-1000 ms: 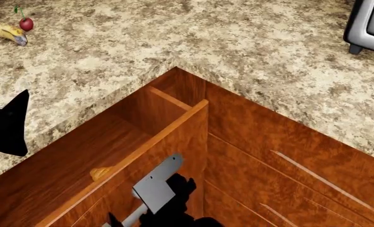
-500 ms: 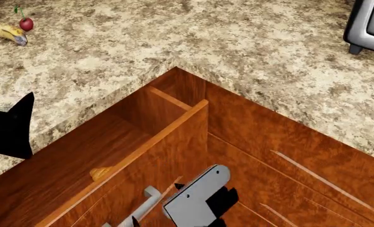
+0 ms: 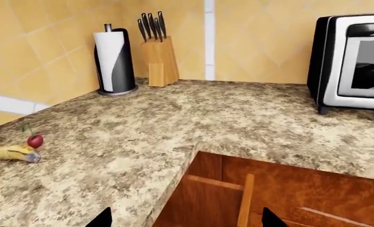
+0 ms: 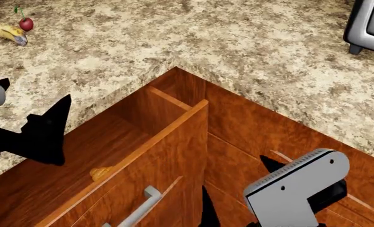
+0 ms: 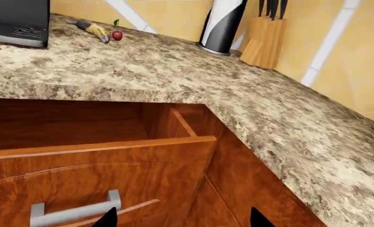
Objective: Close the right drawer.
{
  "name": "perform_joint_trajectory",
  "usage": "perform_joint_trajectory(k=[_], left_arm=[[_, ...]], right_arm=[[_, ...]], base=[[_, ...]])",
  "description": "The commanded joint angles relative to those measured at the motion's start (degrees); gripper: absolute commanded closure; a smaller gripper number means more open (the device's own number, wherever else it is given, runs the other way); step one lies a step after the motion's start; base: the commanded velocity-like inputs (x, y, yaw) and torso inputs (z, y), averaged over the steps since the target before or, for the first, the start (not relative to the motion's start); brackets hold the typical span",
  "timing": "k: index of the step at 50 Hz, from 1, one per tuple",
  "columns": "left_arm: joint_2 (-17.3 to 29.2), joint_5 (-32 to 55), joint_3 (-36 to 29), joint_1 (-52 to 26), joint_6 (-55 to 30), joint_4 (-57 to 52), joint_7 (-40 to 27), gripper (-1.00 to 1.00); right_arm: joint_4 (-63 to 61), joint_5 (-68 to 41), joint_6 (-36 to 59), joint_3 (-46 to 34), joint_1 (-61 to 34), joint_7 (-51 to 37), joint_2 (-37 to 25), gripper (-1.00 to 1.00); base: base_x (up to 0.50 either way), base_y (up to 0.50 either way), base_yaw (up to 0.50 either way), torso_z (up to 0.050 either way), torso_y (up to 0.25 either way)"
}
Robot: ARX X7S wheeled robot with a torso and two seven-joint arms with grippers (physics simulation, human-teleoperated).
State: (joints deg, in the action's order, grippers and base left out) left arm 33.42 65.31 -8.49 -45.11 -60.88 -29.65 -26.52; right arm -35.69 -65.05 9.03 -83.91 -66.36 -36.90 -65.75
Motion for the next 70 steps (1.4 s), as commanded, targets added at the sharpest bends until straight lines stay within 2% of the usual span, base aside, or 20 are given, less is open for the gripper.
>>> perform_joint_trajectory(k=[1, 9, 15, 22, 24, 32, 33, 40, 48, 60, 70], left_arm=[[-5.45, 0.31, -4.3, -1.96, 0.05, 0.47, -0.04, -1.0], [-11.94, -2.87, -11.66, -1.83, 0.63, 2.33, 0.97, -1.0], [-13.82, -5.33, -14.91, -0.34, 2.03, 3.45, 1.93, -1.0], [-15.6, -3.84, -15.48, -1.14, 1.12, 3.23, 0.78, -1.0], [-16.06, -4.52, -16.49, -0.3, 1.68, 3.26, 1.16, -1.0], [-17.26, -6.74, -19.25, 1.23, 3.29, 3.47, 1.87, -1.0], [-17.25, -7.71, -20.04, 1.27, 3.71, 3.59, 2.28, -1.0], [-18.69, -9.25, -22.67, 2.5, 5.09, 4.1, 3.15, -1.0], [-19.03, -12.6, -26.28, 6.21, 8.37, 5.66, 5.04, -1.0], [-19.21, -17.52, -30.17, 10.53, 13.91, 10.84, 8.36, -1.0], [-21.19, -19.35, -31.87, 13.44, 18.29, 15.88, 10.81, -1.0]], right_arm=[[-7.31, -3.51, 2.03, 2.12, -3.27, -4.03, -8.48, -1.0], [-9.06, -5.31, -0.53, 3.25, -3.32, -6.2, -12.93, -1.0], [-11.98, -7.29, -0.66, 4.61, -4.63, -5.57, -18.8, -1.0], [-13.67, -10.01, -3.46, 5.57, -5.3, -4.71, -24.08, -1.0], [-14.42, -10.06, -1.65, 7.97, -7.65, -8.36, -24.23, -1.0], [-15.71, -19.62, 6.08, 14.04, -13.49, -10.16, -24.24, -1.0], [-16.11, -20.57, 9.42, 15.47, -14.88, -10.09, -24.24, -1.0], [-14.72, -27.52, 13.98, 20.34, -19.5, -11.06, -24.24, -1.0], [-14.21, -32.62, 13.76, 23.04, -21.87, -13.38, -24.24, -1.0], [-13.88, -29.63, 9.54, 20.47, -18.84, -12.57, -24.24, -1.0], [-13.87, -27.28, 6.93, 18.49, -16.48, -12.31, -24.24, -1.0]], base=[[0.0, 0.0, 0.0, 0.0, 0.0], [0.0, 0.0, 0.0, 0.0, 0.0], [0.0, 0.0, 0.0, 0.0, 0.0], [0.0, 0.0, 0.0, 0.0, 0.0], [0.0, 0.0, 0.0, 0.0, 0.0], [0.0, 0.0, 0.0, 0.0, 0.0], [0.0, 0.0, 0.0, 0.0, 0.0], [0.0, 0.0, 0.0, 0.0, 0.0], [0.0, 0.0, 0.0, 0.0, 0.0], [0.0, 0.0, 0.0, -0.001, 0.0], [0.0, 0.0, 0.0, 0.0, 0.0]])
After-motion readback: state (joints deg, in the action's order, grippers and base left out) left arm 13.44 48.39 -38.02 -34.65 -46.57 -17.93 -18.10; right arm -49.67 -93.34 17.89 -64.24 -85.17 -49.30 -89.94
